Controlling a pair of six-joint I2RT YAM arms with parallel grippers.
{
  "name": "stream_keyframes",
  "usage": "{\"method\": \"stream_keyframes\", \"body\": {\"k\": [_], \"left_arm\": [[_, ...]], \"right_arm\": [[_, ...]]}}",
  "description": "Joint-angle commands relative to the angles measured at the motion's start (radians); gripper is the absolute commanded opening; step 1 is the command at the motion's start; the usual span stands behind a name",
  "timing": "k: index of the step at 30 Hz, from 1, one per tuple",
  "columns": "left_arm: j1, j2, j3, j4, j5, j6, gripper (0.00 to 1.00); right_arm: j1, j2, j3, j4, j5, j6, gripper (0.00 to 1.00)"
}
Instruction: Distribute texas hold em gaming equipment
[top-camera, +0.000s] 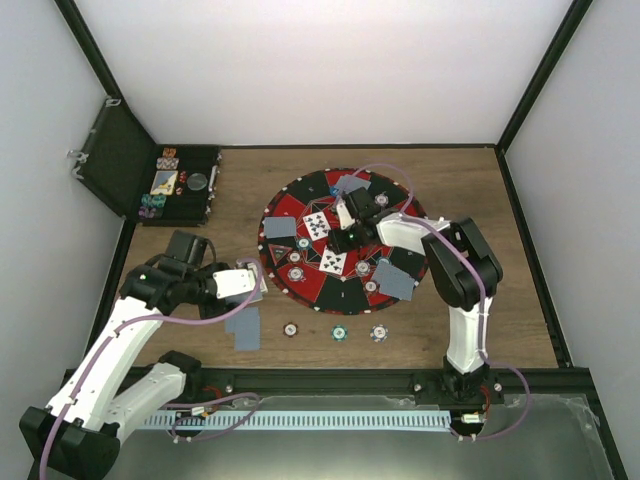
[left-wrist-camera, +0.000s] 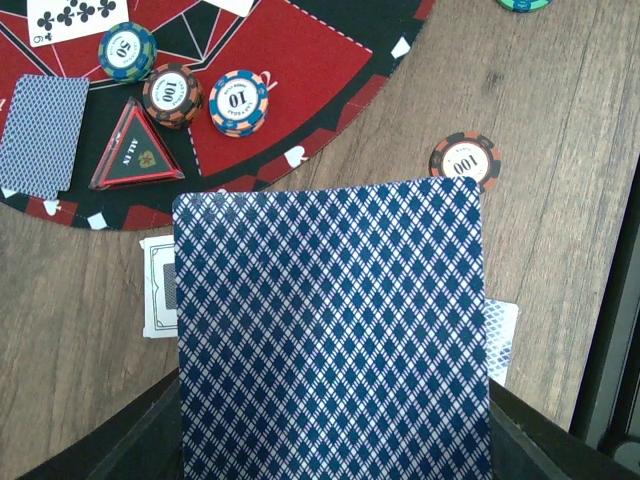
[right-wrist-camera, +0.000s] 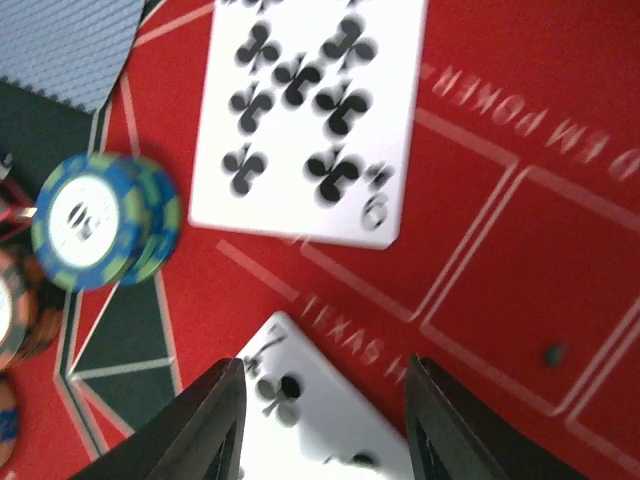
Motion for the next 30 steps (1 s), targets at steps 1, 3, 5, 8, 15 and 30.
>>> {"method": "stream_keyframes", "body": {"k": [1, 3, 5, 8, 15, 30], "left_arm": [[0.004, -0.017, 0.026, -0.006, 0.010, 0.005, 0.04], [0.003, -0.020, 0.025, -0.007, 0.008, 0.005, 0.04], [0.004, -0.025, 0.026, -0.007, 0.009, 0.005, 0.04], [0.005, -0.026, 0.027, -0.009, 0.010, 0.006, 0.04], [0.004, -0.032, 0.037, -0.012, 0.013, 0.002, 0.04], [0.004, -0.032, 0.042, -0.015, 0.022, -0.003, 0.04]], "right_arm": [[0.044, -0.039, -0.070, -0.051, -0.118, 0.044, 0.43], [0.064, -0.063, -0.104, -0.050, -0.117, 0.055, 0.43], [0.083, -0.089, -0.131, -0.050, -0.114, 0.074, 0.42], [0.114, -0.127, -0.168, -0.052, -0.118, 0.098, 0.40], [0.202, -0.172, -0.210, -0.065, -0.131, 0.162, 0.37], [0.404, -0.236, -0.294, 0.002, -0.154, 0.327, 0.31]]}}
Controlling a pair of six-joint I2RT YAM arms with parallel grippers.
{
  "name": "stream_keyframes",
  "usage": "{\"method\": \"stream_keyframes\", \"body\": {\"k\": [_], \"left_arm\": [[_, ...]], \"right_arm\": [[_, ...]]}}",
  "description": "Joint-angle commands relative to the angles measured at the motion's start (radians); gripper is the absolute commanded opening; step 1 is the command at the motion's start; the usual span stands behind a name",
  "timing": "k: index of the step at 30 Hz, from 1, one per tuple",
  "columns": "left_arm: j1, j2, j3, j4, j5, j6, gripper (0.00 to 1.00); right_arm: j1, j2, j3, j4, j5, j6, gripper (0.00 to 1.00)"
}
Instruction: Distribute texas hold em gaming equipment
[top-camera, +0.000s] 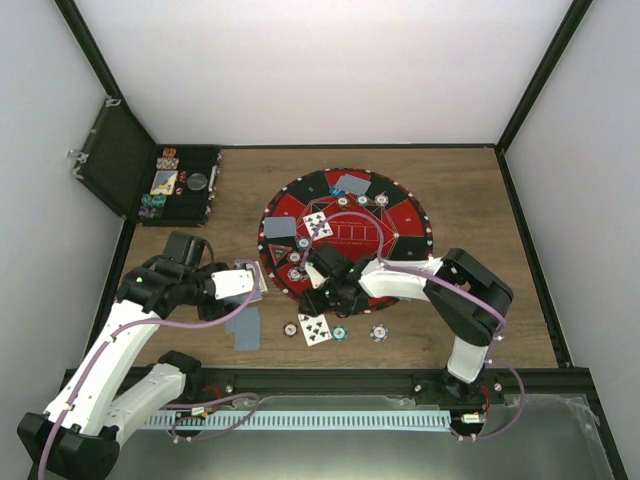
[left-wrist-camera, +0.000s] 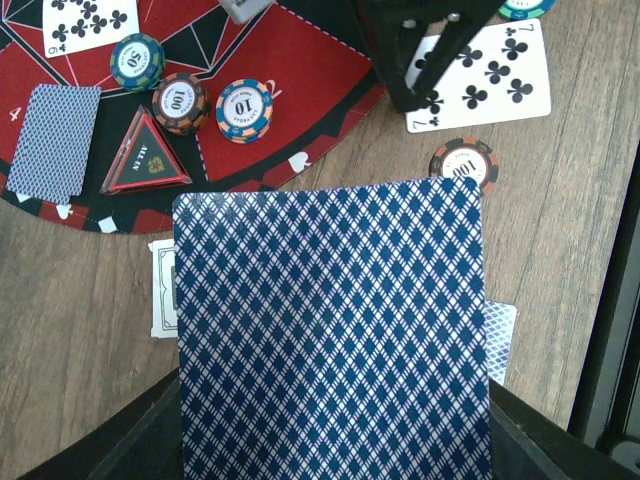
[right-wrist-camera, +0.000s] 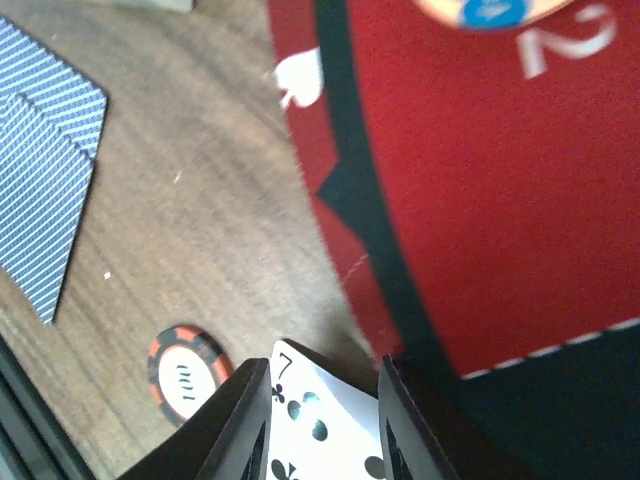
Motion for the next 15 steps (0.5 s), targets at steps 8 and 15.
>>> {"method": "stream_keyframes", "body": {"k": [8, 15], "left_arm": [[0.004, -0.013, 0.030, -0.005, 0.014, 0.001, 0.04], [0.003, 0.002, 0.031, 0.003, 0.024, 0.001, 0.04]], "right_arm": [[0.005, -0.180, -0.032, -0.084, 0.056, 0.080, 0.42], [0.005, -0.246, -0.218, -0.020, 0.012, 0.139, 0.42]]}}
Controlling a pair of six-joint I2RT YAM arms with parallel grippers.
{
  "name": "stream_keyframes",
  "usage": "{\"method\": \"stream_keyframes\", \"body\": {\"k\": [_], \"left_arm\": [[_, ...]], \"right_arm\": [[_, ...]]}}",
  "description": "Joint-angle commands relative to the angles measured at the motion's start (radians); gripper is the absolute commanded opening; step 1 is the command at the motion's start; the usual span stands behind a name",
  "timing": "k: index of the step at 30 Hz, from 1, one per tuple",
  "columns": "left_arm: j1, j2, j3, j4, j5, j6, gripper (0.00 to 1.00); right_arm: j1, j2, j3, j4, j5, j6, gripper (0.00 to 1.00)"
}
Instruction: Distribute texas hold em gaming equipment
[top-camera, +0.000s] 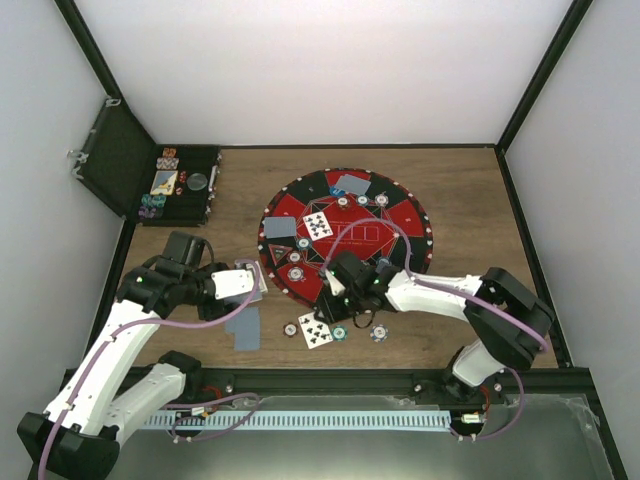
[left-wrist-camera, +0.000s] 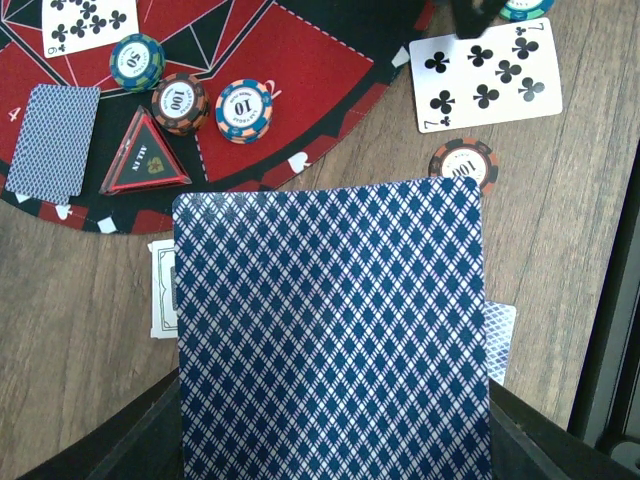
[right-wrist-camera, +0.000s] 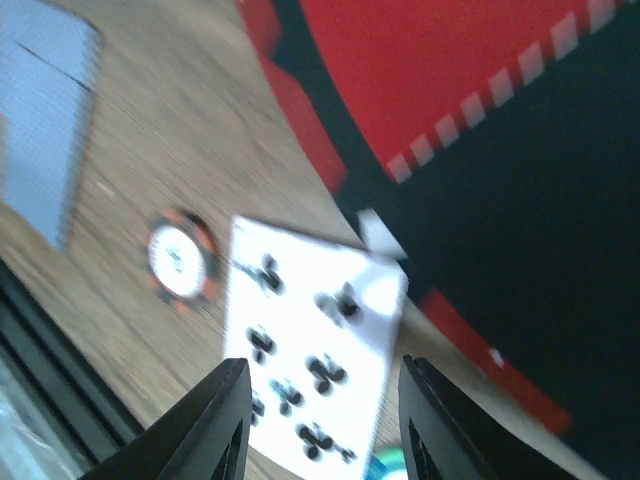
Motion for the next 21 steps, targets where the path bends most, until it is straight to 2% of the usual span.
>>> {"method": "stream_keyframes", "body": {"k": [1, 10, 17, 21], "left_arm": [[0.003, 0.003, 0.031, 0.003, 0.025, 0.002, 0.04], [0.003, 0.003, 0.039, 0.003, 0.019, -0.002, 0.04], [0.003, -0.004, 0.039, -0.002, 0.016, -0.002, 0.04], [0.003, -0.005, 0.040, -0.006, 0.010, 0.000, 0.04]], "right_arm": [[-0.002, -0.022, -0.096, 0.014, -0.024, 0.052, 0.42], [0.050, 0.054, -0.080, 0.069, -0.094, 0.078, 0.41], [0.104, 0.180, 0.037, 0.135, -0.122, 0.112, 0.41], [0.098, 0.181, 0.088, 0.113, -0.094, 0.100, 0.41]]}}
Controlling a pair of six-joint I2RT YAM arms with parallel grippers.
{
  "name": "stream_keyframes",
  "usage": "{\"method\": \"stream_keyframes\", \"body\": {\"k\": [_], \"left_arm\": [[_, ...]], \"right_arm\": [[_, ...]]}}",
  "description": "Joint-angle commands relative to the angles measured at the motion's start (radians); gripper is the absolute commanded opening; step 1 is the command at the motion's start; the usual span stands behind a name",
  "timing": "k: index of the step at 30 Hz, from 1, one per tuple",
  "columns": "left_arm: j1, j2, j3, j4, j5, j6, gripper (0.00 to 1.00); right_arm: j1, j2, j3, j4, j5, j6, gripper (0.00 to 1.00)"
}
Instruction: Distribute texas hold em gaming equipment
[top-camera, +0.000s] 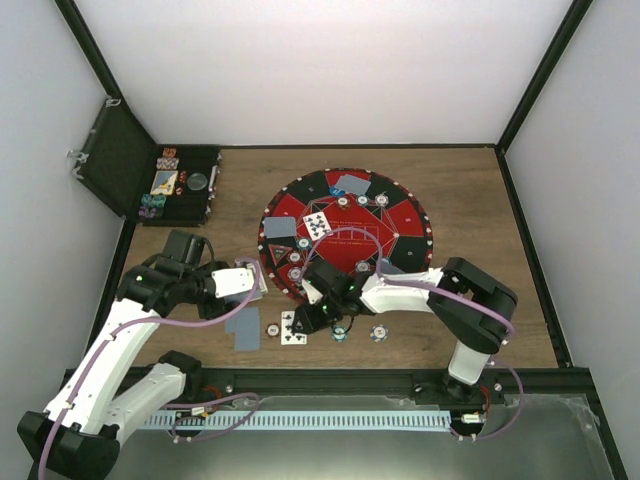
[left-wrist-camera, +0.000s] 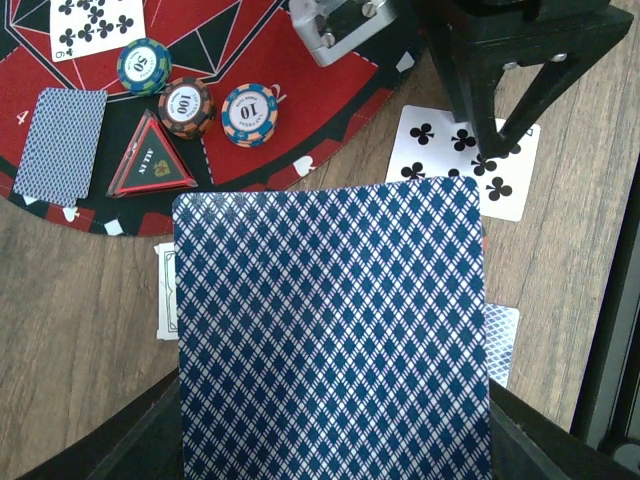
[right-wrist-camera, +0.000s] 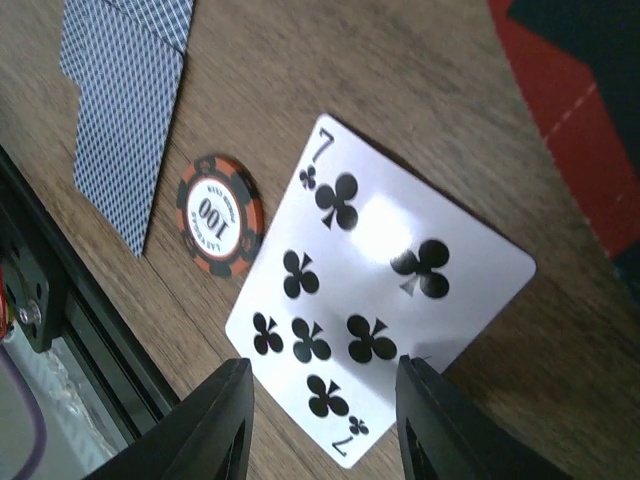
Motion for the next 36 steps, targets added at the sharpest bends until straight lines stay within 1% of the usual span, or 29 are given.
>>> {"method": "stream_keyframes", "body": {"k": [1, 4, 6, 8, 10, 13, 15, 19, 28, 31, 36], "left_arm": [[0.003, -0.015, 0.028, -0.006, 0.010, 0.003, 0.04], [0.004, -0.015, 0.026, -0.004, 0.015, 0.005, 0.04], [0.004, -0.013, 0.023, 0.000, 0.023, 0.004, 0.04], [0.003, -0.009, 0.022, 0.004, 0.034, 0.002, 0.04], [0.002, -0.007, 0.018, 0.009, 0.046, 0.001, 0.04], [0.003, -0.003, 0.016, 0.014, 0.059, -0.003, 0.04], [0.003, -0.001, 0.016, 0.014, 0.060, -0.006, 0.04], [0.003, -0.006, 0.013, 0.014, 0.055, -0.003, 0.04], [0.002, -0.002, 0.003, 0.024, 0.063, -0.001, 0.04], [0.003, 0.000, 0.003, 0.026, 0.065, -0.002, 0.04], [0.002, -0.001, 0.001, 0.026, 0.062, -0.002, 0.04]], "right_arm": [[-0.007, -0.013, 0.054, -0.016, 0.024, 0.004, 0.41], [-0.052, -0.093, 0.037, -0.038, 0.026, -0.008, 0.41], [-0.089, -0.171, 0.012, -0.030, 0.007, 0.004, 0.46], [-0.122, -0.235, -0.008, 0.000, -0.035, 0.031, 0.52], [-0.127, -0.276, 0.001, 0.031, -0.076, 0.057, 0.63], [-0.127, -0.281, 0.014, 0.129, -0.171, 0.119, 0.74], [-0.127, -0.267, 0.017, 0.217, -0.229, 0.172, 0.77], [-0.122, -0.214, 0.041, 0.338, -0.313, 0.253, 0.79], [-0.077, -0.096, 0.136, 0.429, -0.359, 0.309, 0.81], [-0.063, -0.040, 0.165, 0.480, -0.376, 0.340, 0.81], [-0.035, 0.057, 0.242, 0.512, -0.401, 0.368, 0.79]]}}
